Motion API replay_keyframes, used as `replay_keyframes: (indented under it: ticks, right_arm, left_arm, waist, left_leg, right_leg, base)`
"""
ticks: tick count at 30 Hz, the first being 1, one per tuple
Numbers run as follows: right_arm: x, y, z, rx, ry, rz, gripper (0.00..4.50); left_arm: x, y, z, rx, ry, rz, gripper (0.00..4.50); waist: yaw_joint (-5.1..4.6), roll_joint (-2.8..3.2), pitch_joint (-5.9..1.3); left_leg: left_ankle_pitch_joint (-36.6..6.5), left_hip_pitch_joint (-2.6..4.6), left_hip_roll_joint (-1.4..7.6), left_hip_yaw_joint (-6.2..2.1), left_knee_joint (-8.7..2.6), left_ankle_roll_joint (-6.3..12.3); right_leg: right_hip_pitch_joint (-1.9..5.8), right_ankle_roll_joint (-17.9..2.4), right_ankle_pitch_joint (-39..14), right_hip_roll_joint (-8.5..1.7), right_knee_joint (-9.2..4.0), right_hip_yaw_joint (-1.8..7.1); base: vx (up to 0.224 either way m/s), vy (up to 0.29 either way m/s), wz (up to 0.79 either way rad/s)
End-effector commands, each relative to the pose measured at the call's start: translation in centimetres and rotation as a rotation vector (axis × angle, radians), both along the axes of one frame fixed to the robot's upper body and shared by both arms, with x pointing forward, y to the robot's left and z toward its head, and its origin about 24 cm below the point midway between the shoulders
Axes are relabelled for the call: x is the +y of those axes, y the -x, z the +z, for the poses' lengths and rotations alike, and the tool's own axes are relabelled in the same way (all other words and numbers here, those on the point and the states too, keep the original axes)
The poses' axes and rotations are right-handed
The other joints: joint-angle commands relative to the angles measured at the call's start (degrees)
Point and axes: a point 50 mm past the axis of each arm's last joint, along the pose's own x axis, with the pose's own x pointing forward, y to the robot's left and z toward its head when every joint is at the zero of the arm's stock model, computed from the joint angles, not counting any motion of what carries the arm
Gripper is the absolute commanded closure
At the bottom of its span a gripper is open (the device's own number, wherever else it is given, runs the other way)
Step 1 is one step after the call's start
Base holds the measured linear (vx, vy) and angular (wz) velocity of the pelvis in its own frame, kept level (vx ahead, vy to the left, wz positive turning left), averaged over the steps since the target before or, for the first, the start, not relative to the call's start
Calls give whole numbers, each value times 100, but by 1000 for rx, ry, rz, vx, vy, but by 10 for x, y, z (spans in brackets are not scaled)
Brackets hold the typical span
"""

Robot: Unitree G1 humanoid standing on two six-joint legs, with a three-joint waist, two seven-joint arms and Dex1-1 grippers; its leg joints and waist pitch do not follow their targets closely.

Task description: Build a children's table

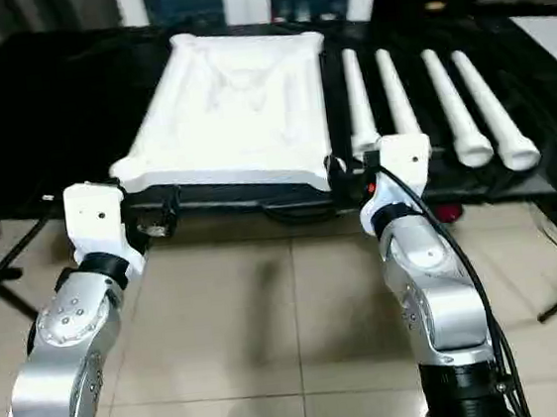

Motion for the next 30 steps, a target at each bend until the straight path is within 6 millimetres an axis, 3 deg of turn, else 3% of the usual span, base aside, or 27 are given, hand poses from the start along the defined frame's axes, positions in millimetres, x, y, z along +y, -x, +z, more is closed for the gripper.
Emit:
replay_keyframes:
  ticks: [1, 2, 3, 5, 6, 7, 8, 10, 12, 13, 14, 15, 16, 17, 18, 19, 20, 21, 22, 23, 24, 25, 26, 27, 28, 29, 30]
  right_arm:
    - [2, 1, 0, 3, 24, 22, 5]
    - [2, 1, 0, 5, 34, 28, 5]
    - [2, 2, 0, 5, 32, 30, 5]
    - [1, 3, -2, 18, 24, 25, 5]
    - [0, 4, -3, 22, 26, 19, 5]
    - [-2, 4, -4, 29, 27, 15, 5]
    - [-2, 4, -4, 29, 27, 15, 5]
    - [-3, 5, -4, 25, 18, 11, 5]
    - [-4, 5, -4, 25, 17, 10, 5]
    - [-5, 6, -4, 25, 16, 5, 5]
    - [-6, 7, -5, 27, 14, 2, 5]
    - [-6, 7, -5, 27, 13, 1, 5]
    - [-6, 8, -5, 29, 21, 4, 5]
    - [-6, 8, -6, 29, 28, 7, 5]
    - [-6, 10, -6, 32, 29, 13, 5]
    - [-6, 11, -7, 33, 28, 15, 5]
    - [-7, 11, -7, 31, 29, 6, 5]
    - [-8, 11, -7, 31, 29, 6, 5]
    - [-9, 12, -7, 29, 30, -1, 5]
    - [-9, 12, -7, 29, 32, 1, 5]
    - [-10, 12, -7, 29, 36, 3, 5]
    - [-9, 13, -7, 29, 40, 18, 5]
    - [-8, 13, -6, 29, 40, 27, 5]
    - [-8, 13, -6, 28, 44, 33, 5]
    - [-8, 13, -6, 28, 44, 33, 5]
    - [-7, 12, -5, 26, 52, 38, 5]
    - [-7, 12, -5, 25, 57, 38, 5]
  left_arm:
    - [-1, -1, 9, -27, -6, 3, 0]
    - [-1, -2, 9, -26, -2, 4, 0]
    - [0, -2, 10, -26, 1, 11, 0]
    - [1, -2, 10, -25, 17, 18, 0]
    - [2, -2, 10, -24, 16, 22, 0]
    - [2, -2, 10, -20, 14, 24, 0]
    - [2, -2, 9, -16, 18, 24, 0]
    - [3, -2, 8, -6, 25, 30, 0]
    - [3, -2, 7, -2, 27, 31, 0]
    - [4, -1, 5, 5, 37, 35, 0]
    - [4, 0, 3, 11, 50, 38, 0]
    - [4, 0, 3, 14, 56, 40, 0]
    - [5, 1, 1, 18, 51, 44, 0]
    - [5, 2, 1, 20, 46, 47, 0]
    - [5, 3, -1, 25, 43, 48, 0]
    - [5, 4, -2, 27, 44, 48, 0]
    - [5, 5, -2, 28, 45, 48, 0]
    - [5, 5, -2, 28, 45, 47, 0]
    - [5, 6, -2, 28, 46, 47, 0]
    - [5, 6, -2, 29, 46, 48, 0]
    - [4, 6, -3, 31, 47, 48, 0]
    - [5, 7, -3, 33, 49, 51, 0]
    - [5, 8, -3, 34, 50, 53, 0]
    - [5, 8, -3, 34, 50, 55, 0]
    - [5, 8, -3, 34, 50, 55, 0]
    - [6, 9, -3, 34, 50, 57, 0]
    - [6, 9, -3, 34, 49, 59, 0]
  waist:
    - [-19, -25, -349]
    - [-37, 15, -333]
    - [-114, 23, -247]
    - [-194, -10, -153]
    - [-205, -23, -135]
    - [-213, 28, -146]
    - [-226, 54, -144]
    - [-264, 71, -205]
    - [-272, 68, -239]
    - [-291, 182, -325]
    - [-318, 116, -289]
    - [-325, 72, -249]
    - [-318, 87, -257]
    - [-241, 4, -241]
    - [-163, -60, -257]
    - [145, -188, -284]
    - [437, -90, -291]
    - [494, 6, -409]
    - [447, -76, -381]
    - [385, 153, -430]
    - [183, 353, -432]
    - [-169, 414, -405]
    - [-120, 350, -418]
    - [-147, 306, -388]
    - [-193, 333, -347]
    - [-229, 232, -285]
    - [-300, 141, -267]
  left_leg:
    - [-1296, 191, 243, -336, -444, -263]
    - [-1512, 275, 267, -336, -479, -237]
    - [-2071, 398, 275, -336, -536, -192]
    - [-2708, 538, 217, -330, -528, -116]
    - [-2749, 558, 197, -333, -511, -83]
    - [-2750, 634, 196, -384, -536, -21]
    - [-2746, 637, 200, -405, -572, -2]
    - [-2613, 709, 258, -461, -681, 73]
    - [-2421, 702, 227, -428, -674, 139]
    - [-2128, 1038, 270, -262, -658, -15]
    - [-2144, 1130, 350, -296, -715, -116]
    - [-2189, 1233, 389, -250, -779, -210]
    - [-2217, 1405, 371, -136, -767, -337]
    - [-2121, 1292, 120, 18, -680, -433]
    - [-2052, 1083, -116, 87, -548, -455]
    - [-1698, 433, -476, -98, 29, -288]
    - [-1259, 5, -354, -525, 566, -353]
    - [-670, -603, -55, -1051, 860, -194]
    - [-560, -711, -85, -1113, 822, -180]
    - [284, -371, -138, -1148, 169, -18]
    - [806, 63, -29, -1250, -219, 310]
    - [-1127, 632, 785, -2091, -669, 1305]
    - [-1493, 716, 886, -2120, -591, 1594]
    - [-1740, 746, 759, -1922, -503, 1899]
    - [-1656, 677, 561, -1812, -524, 1974]
    - [-1713, 597, 424, -1574, -603, 2102]
    - [-1795, 547, 405, -1519, -681, 2168]
  right_leg:
    - [354, -398, -267, -438, -361, 63]
    - [332, -518, -636, -430, -413, 27]
    - [312, -759, -1519, -386, -529, -54]
    - [321, -928, -2844, -389, -696, -113]
    - [338, -927, -3130, -405, -738, -106]
    - [418, -929, -3481, -445, -790, -160]
    - [456, -944, -3427, -441, -778, -197]
    - [561, -1197, -2682, -424, -663, -286]
    - [643, -1410, -2227, -435, -630, -275]
    - [541, -1697, -1635, -323, -555, -176]
    - [463, -1722, -1411, -266, -446, -246]
    - [418, -1711, -1108, -277, -344, -295]
    - [336, -1726, -1035, -240, -319, -252]
    - [547, -1760, -758, -182, -328, -72]
    - [827, -1811, -696, -120, -378, 170]
    - [1568, -1970, -518, -369, -566, 899]
    - [1882, -2300, 175, -750, -652, 1502]
    - [2103, -2265, 2256, -982, -435, 1411]
    - [2013, -2019, 3043, -725, -370, 1220]
    - [1667, -1116, 2959, 46, -201, 615]
    - [1224, -615, 1920, 357, -12, 136]
    - [288, -287, -1546, 28, 913, -512]
    - [207, -108, -1603, -115, 982, -486]
    - [-3, 183, -1066, -217, 1045, -503]
    - [2, 236, -834, -184, 1047, -578]
    - [-54, 199, -359, -182, 965, -640]
    - [-7, 138, -134, -234, 859, -619]
  base:
    - [0, 0, 0]
    - [0, 0, 0]
    - [0, 0, 0]
    - [0, 0, 0]
    - [0, 0, 0]
    - [0, 0, 0]
    - [0, 0, 0]
    - [43, 3, -5]
    - [102, 5, -6]
    - [103, 2, 1]
    - [138, -1, -18]
    - [138, -1, -18]
    - [166, -8, -39]
    - [232, -5, -46]
    - [232, -5, -46]
    - [279, 27, -43]
    - [240, 71, -28]
    - [240, 71, -28]
    - [65, 104, -11]
    - [-169, 78, -5]
    - [-169, 78, -5]
    - [-65, 45, -25]
    - [168, 40, -3]
    - [168, 40, -3]
    - [185, 47, 14]
    - [158, 37, -4]
    - [158, 37, -4]
